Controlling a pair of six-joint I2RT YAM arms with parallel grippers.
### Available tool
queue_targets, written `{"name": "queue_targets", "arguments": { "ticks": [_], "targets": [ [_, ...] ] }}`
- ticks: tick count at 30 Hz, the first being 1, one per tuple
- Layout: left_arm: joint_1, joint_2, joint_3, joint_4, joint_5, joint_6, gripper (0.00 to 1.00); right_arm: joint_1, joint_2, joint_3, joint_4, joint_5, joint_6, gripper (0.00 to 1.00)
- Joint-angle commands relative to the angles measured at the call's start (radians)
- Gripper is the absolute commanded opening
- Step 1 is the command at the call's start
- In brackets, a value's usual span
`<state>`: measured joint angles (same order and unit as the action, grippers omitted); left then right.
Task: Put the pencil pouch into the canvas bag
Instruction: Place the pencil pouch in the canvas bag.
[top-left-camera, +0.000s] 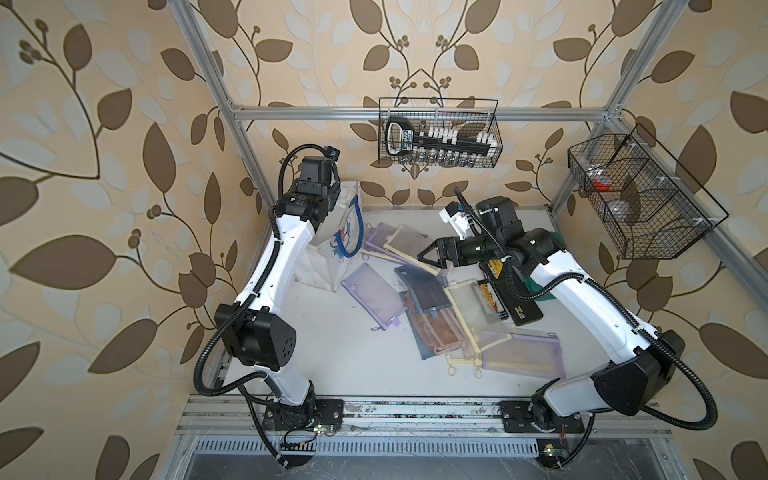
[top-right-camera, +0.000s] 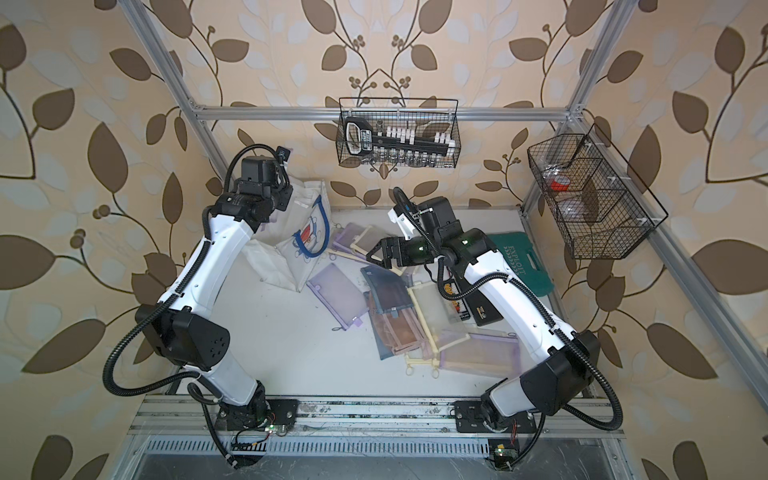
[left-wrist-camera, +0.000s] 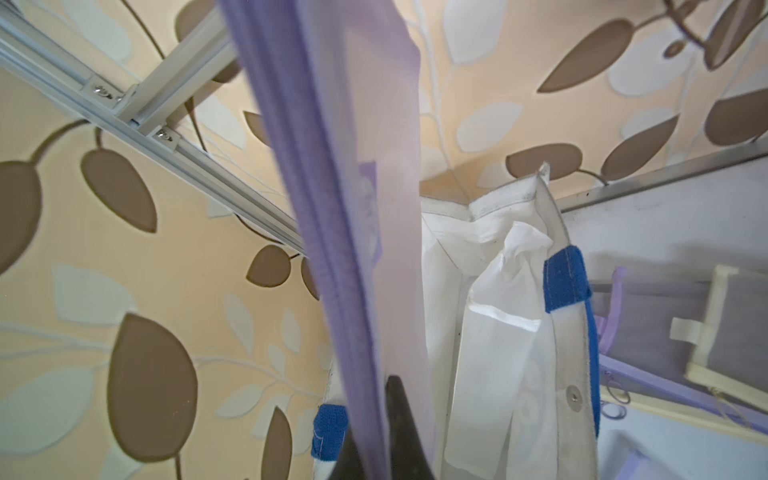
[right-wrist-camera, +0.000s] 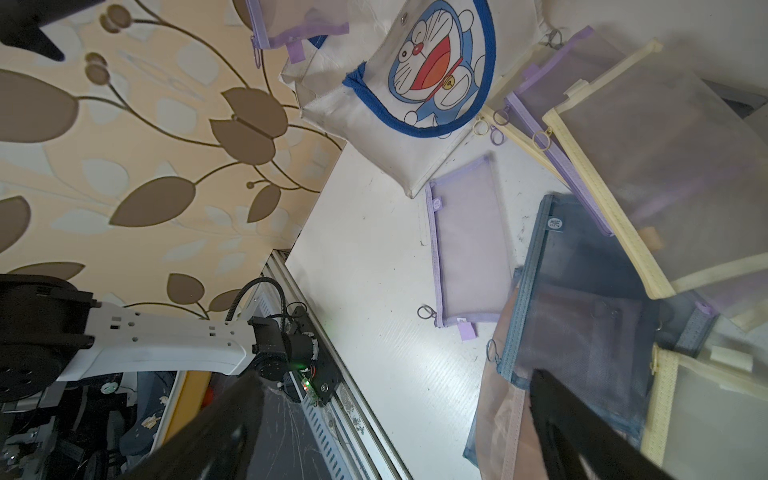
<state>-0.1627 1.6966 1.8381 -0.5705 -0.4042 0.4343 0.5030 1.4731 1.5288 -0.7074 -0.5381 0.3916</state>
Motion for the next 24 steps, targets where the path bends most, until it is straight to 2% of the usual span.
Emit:
{"name": "queue_targets", "arguments": {
  "ticks": [1, 5, 10, 16, 23, 24],
  "targets": [
    [0.005, 0.016, -0.044, 0.027, -0.012, 0.097, 0.00, 0.002, 0.004, -0.009, 0.002, -0.001, -0.016, 0.98],
    [0.027, -0.001, -0.133, 0.030, 0.017, 0.070, 0.00, 0.002, 0.006, -0.016, 0.010, -0.002, -0.015, 0.98],
    [0.042, 0.030, -0.171, 0.001, 0.040, 0.001, 0.00, -0.001, 0.030, -0.002, 0.010, -0.009, -0.014, 0.98],
    [0.088, 0.097, -0.125, -0.073, 0.138, -0.077, 0.00, -0.001, 0.040, 0.017, 0.008, -0.004, -0.014, 0.98],
    [0.112, 0.170, -0.065, -0.122, 0.179, -0.150, 0.00, -0.002, 0.037, 0.021, 0.001, 0.003, -0.018, 0.98],
    [0.112, 0.167, -0.053, -0.130, 0.185, -0.165, 0.09, -0.003, 0.038, 0.020, -0.002, 0.005, -0.020, 0.98]
  ]
}}
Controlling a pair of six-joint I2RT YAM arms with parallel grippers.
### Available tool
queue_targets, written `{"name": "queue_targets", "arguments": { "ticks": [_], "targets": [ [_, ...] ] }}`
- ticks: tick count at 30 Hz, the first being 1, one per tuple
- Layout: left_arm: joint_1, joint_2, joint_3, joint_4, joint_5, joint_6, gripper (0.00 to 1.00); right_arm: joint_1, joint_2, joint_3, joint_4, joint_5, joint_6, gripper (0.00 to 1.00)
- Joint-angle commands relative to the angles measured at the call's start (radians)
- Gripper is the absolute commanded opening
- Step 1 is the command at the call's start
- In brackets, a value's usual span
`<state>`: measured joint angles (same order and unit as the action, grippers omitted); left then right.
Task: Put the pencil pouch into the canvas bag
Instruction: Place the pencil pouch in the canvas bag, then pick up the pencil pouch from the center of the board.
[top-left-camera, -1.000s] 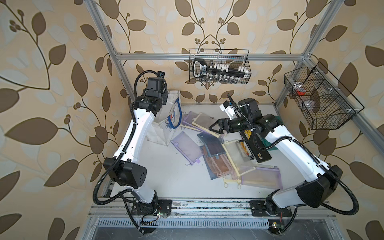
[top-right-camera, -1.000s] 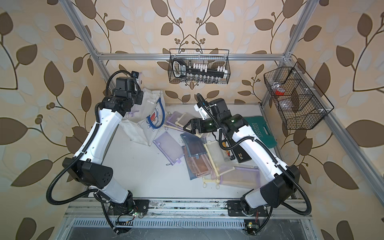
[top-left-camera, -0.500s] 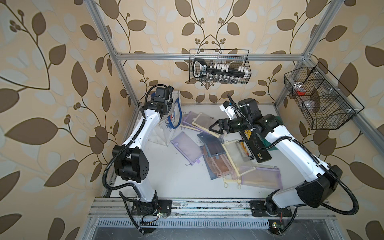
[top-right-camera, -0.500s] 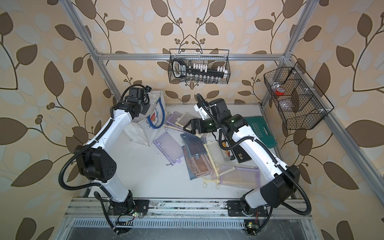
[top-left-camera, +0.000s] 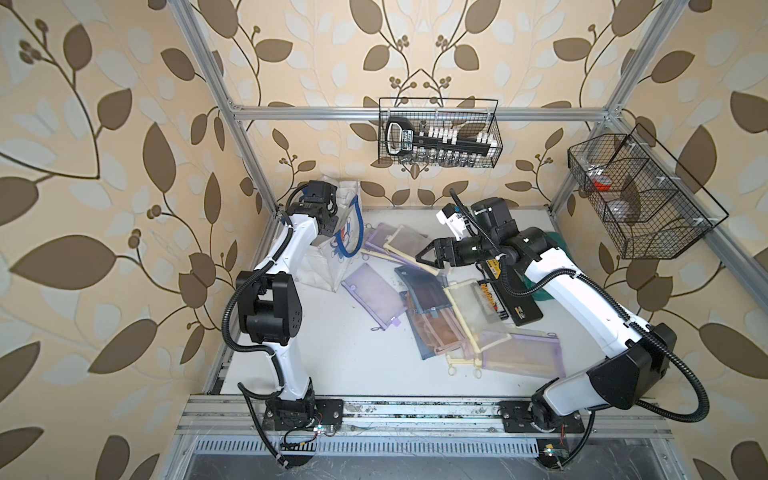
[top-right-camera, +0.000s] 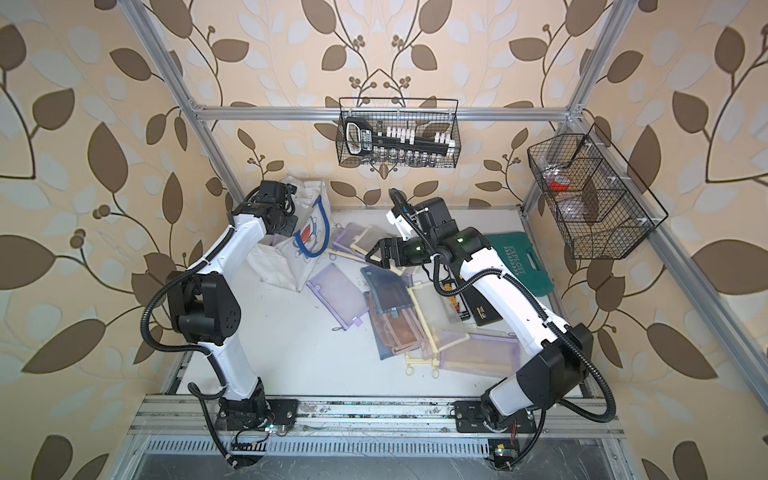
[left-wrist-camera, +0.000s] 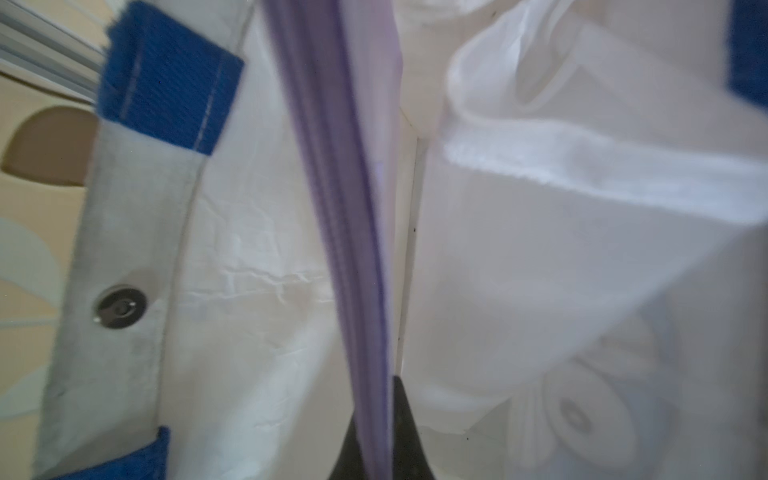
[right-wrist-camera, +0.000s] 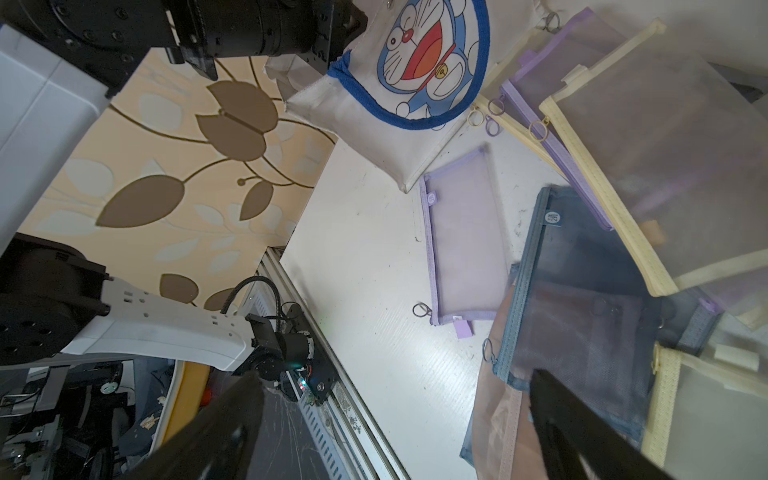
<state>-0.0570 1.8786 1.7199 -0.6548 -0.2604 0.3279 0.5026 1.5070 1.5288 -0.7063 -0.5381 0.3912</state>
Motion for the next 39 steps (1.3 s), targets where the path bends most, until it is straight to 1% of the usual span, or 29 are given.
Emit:
{"name": "queue_targets", "arguments": {
  "ticks": [1, 3, 6, 8, 11, 13, 16, 19, 22, 25, 28, 33, 37, 39],
  "targets": [
    [0.006, -0.020, 0.074, -0.053, 0.047, -0.069, 0.19, -0.004, 0.003, 0.019, -0.002, 0.006, -0.021, 0.98],
    [0.006, -0.039, 0.088, -0.071, 0.061, -0.090, 0.38, -0.005, 0.004, 0.013, -0.001, 0.009, -0.020, 0.98],
    [0.003, -0.079, 0.118, -0.130, 0.062, -0.130, 0.57, -0.004, 0.008, 0.002, 0.009, 0.009, -0.020, 0.98],
    [-0.002, -0.122, 0.124, -0.168, 0.066, -0.165, 0.65, -0.004, 0.011, -0.007, 0.020, 0.011, -0.013, 0.98],
    [-0.026, -0.213, 0.095, -0.207, 0.076, -0.234, 0.70, -0.005, 0.025, -0.012, 0.032, 0.015, -0.010, 0.98],
    [-0.066, -0.280, 0.054, -0.228, 0.066, -0.283, 0.74, -0.003, 0.035, -0.015, 0.043, 0.016, -0.006, 0.98],
    [-0.169, -0.388, -0.035, -0.255, 0.039, -0.367, 0.76, -0.001, 0.063, -0.032, 0.073, 0.013, -0.001, 0.97],
    [-0.270, -0.518, -0.155, -0.264, 0.091, -0.503, 0.78, 0.013, 0.103, -0.045, 0.104, 0.007, 0.006, 0.97],
    [-0.389, -0.626, -0.276, -0.263, 0.111, -0.642, 0.79, 0.042, 0.164, -0.043, 0.133, 0.004, 0.011, 0.97],
    [-0.482, -0.700, -0.379, -0.261, 0.147, -0.767, 0.80, 0.077, 0.244, -0.018, 0.148, 0.001, 0.007, 0.96],
    [-0.563, -0.744, -0.473, -0.254, 0.156, -0.848, 0.81, 0.100, 0.324, 0.021, 0.162, -0.010, 0.009, 0.96],
    [-0.632, -0.773, -0.612, -0.227, 0.244, -0.958, 0.82, 0.119, 0.450, 0.082, 0.202, -0.031, 0.027, 0.95],
    [-0.649, -0.803, -0.728, -0.162, 0.306, -1.043, 0.82, 0.120, 0.539, 0.102, 0.224, -0.045, 0.035, 0.95],
    [-0.649, -0.810, -0.798, -0.103, 0.342, -1.087, 0.82, 0.119, 0.577, 0.109, 0.234, -0.047, 0.039, 0.94]
  ]
}}
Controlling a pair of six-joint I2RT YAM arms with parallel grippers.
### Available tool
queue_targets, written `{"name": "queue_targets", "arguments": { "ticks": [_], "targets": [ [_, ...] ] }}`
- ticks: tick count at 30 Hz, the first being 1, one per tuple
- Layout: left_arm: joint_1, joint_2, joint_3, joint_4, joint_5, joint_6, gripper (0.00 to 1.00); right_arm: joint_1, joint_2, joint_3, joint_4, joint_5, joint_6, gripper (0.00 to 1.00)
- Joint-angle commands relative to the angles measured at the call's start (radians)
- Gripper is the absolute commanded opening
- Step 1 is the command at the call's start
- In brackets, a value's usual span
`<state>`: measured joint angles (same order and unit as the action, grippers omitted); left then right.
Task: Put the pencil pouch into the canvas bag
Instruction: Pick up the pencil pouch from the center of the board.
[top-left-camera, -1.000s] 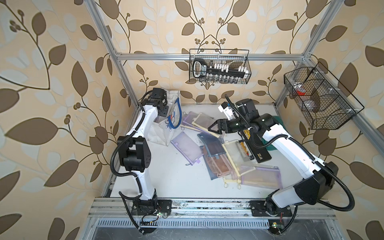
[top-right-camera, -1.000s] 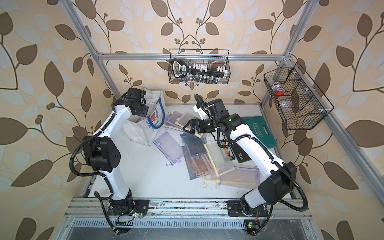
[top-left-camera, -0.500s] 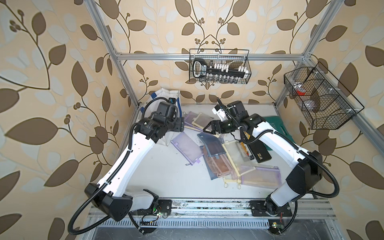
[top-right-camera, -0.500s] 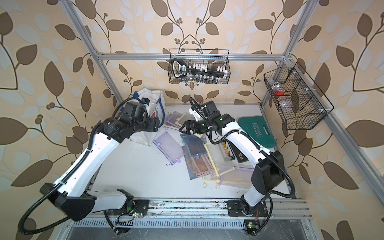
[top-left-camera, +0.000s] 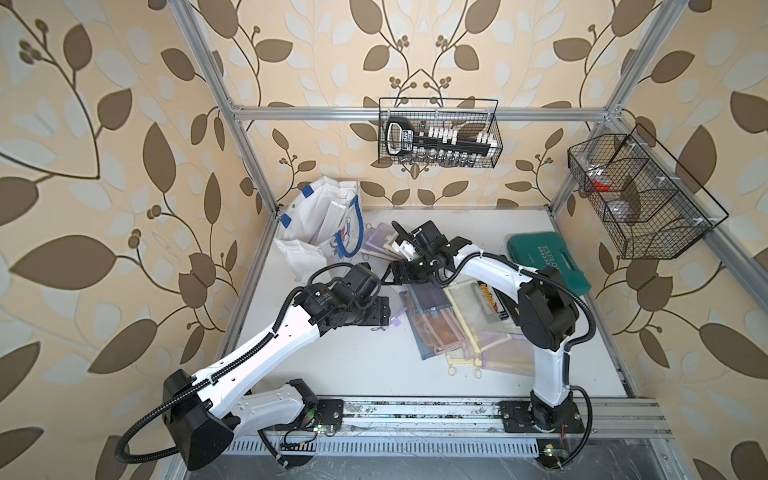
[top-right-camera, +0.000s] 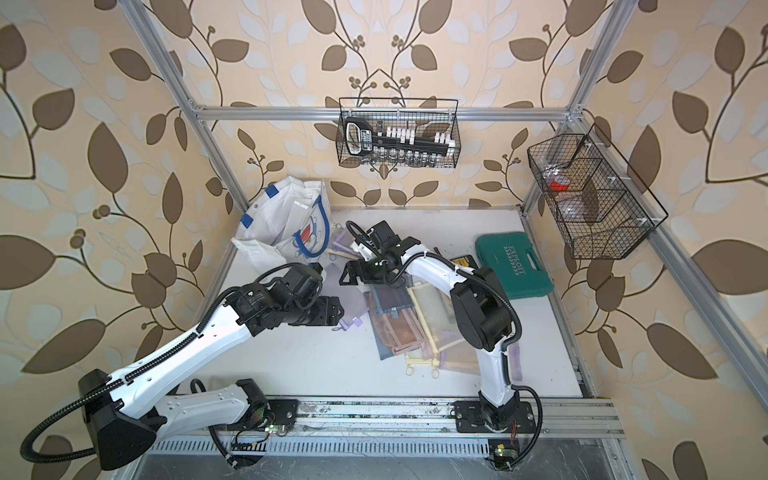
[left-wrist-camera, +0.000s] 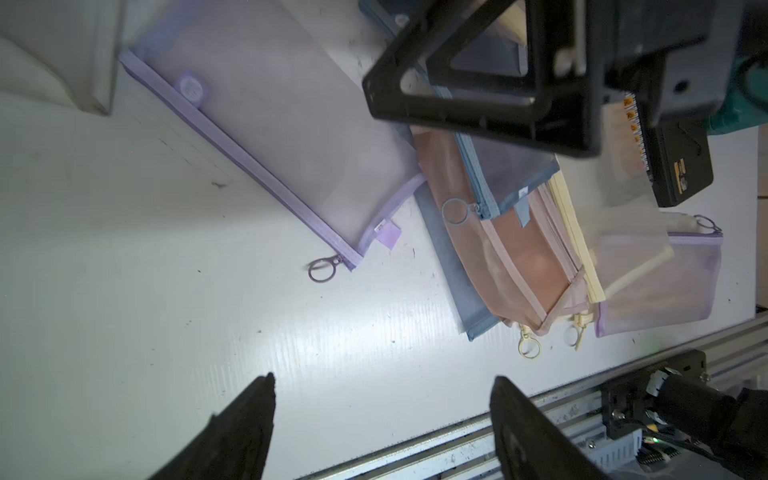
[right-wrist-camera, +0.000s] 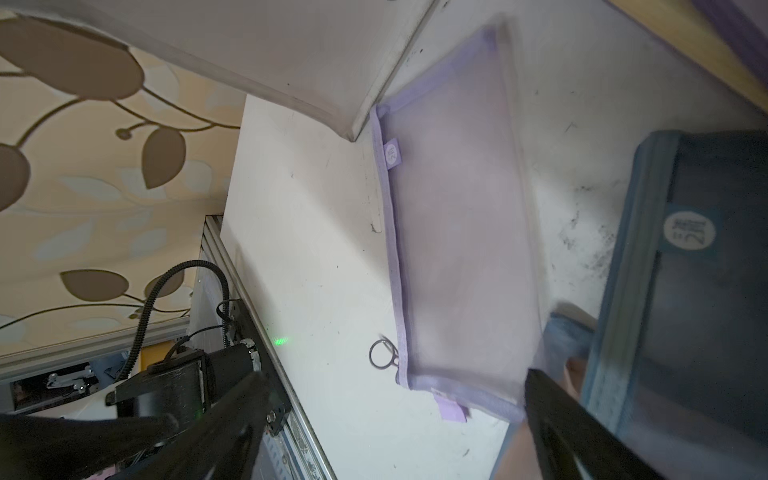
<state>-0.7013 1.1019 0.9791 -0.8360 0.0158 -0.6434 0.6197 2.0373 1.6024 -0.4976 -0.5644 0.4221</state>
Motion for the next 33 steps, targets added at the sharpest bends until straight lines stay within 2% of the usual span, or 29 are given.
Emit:
{"name": "queue_targets", "arguments": {
  "ticks": [1, 9, 18, 22, 27, 33],
  "targets": [
    [-0.005, -0.030, -0.084, 0.103, 0.079, -0.134, 0.82, 0.001, 0.062, 0.042, 0.027, -0.023, 0.009, 0.94],
    [-0.006, -0.006, -0.279, 0.306, 0.111, -0.304, 0.80, -0.015, 0.158, 0.087, 0.026, -0.010, 0.006, 0.94],
    [0.010, 0.053, -0.322, 0.340, 0.013, -0.364, 0.77, -0.019, 0.219, 0.126, 0.020, -0.004, 0.001, 0.93],
    [0.091, 0.061, -0.361, 0.396, 0.032, -0.374, 0.76, -0.011, 0.227, 0.126, 0.021, 0.001, -0.005, 0.93],
    [0.234, 0.063, -0.415, 0.462, 0.094, -0.345, 0.74, 0.001, 0.241, 0.122, 0.020, -0.002, -0.014, 0.88],
    [0.246, 0.162, -0.390, 0.536, 0.118, -0.336, 0.72, 0.011, 0.240, 0.093, 0.023, -0.003, -0.025, 0.79]
  ]
}}
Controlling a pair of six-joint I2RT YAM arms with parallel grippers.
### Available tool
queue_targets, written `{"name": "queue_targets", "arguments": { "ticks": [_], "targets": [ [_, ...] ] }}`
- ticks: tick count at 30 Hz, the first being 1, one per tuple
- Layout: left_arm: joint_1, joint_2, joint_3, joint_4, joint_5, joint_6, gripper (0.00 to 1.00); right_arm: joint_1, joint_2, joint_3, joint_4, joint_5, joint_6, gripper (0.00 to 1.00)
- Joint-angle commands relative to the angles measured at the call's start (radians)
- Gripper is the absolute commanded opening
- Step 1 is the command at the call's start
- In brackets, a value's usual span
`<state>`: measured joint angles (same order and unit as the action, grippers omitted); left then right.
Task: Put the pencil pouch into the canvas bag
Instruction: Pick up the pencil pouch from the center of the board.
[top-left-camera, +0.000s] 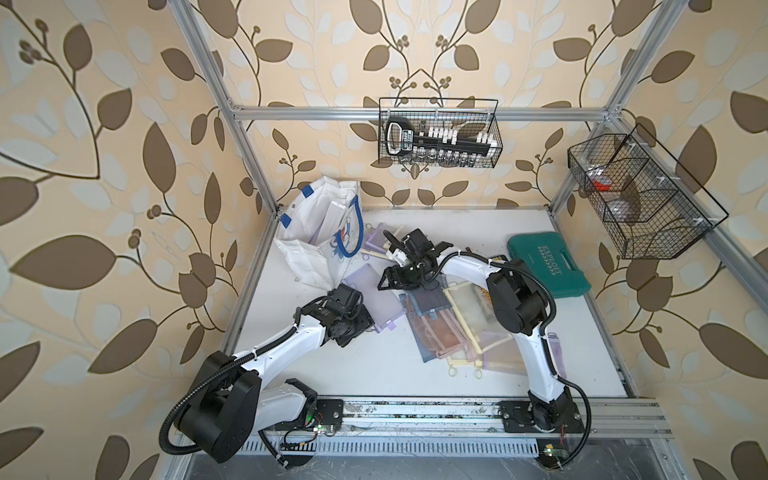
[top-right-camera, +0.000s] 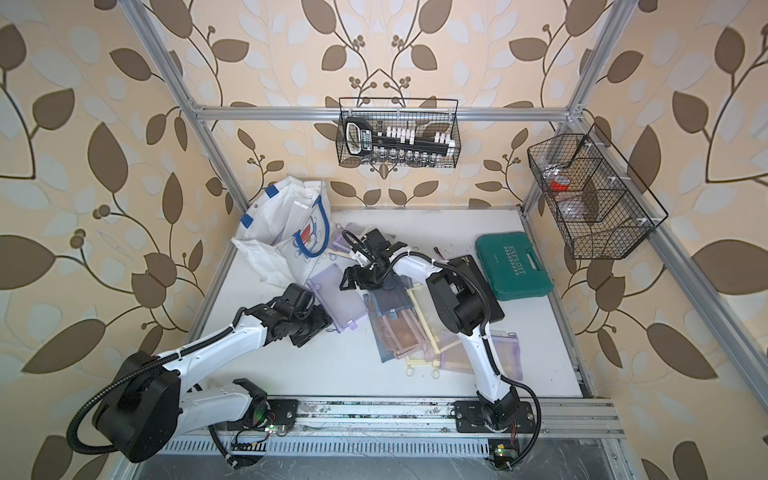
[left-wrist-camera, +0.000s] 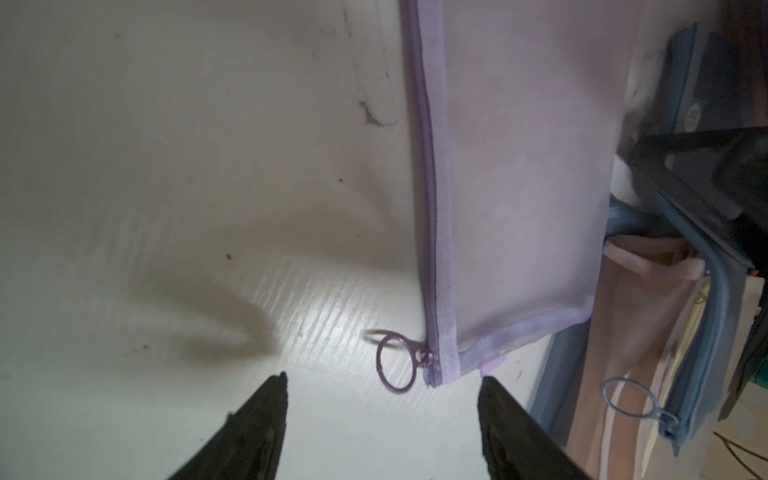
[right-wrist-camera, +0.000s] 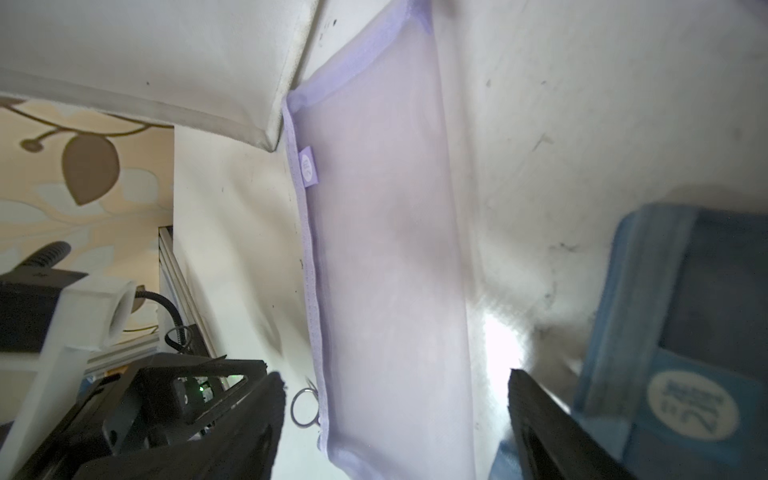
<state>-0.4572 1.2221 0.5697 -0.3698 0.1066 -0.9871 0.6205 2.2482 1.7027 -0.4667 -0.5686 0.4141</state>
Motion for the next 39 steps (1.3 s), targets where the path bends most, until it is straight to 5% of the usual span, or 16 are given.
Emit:
{"name": "queue_targets", "arguments": {
  "ticks": [1, 12, 19, 23, 30, 39],
  "targets": [
    [0.003, 0.060, 0.011, 0.098, 0.028, -0.006, 0.72, 0.011, 0.028, -0.014, -0.006, 0.001, -0.017, 0.79],
    [0.005, 0.228, -0.017, 0.301, 0.017, -0.047, 0.63, 0.027, 0.003, -0.104, 0.026, -0.042, -0.014, 0.69],
    [0.005, 0.292, -0.028, 0.362, 0.037, -0.050, 0.42, 0.028, -0.025, -0.159, 0.059, -0.075, 0.003, 0.61],
    [0.005, 0.271, -0.039, 0.361, 0.034, -0.043, 0.30, 0.027, -0.054, -0.201, 0.083, -0.089, 0.015, 0.53],
    [0.003, 0.234, -0.033, 0.327, 0.059, -0.023, 0.15, 0.027, -0.119, -0.253, 0.112, -0.088, 0.011, 0.23],
    [0.000, 0.041, -0.009, 0.164, 0.060, 0.036, 0.16, 0.006, -0.223, -0.216, 0.073, -0.090, -0.021, 0.03]
  ]
}}
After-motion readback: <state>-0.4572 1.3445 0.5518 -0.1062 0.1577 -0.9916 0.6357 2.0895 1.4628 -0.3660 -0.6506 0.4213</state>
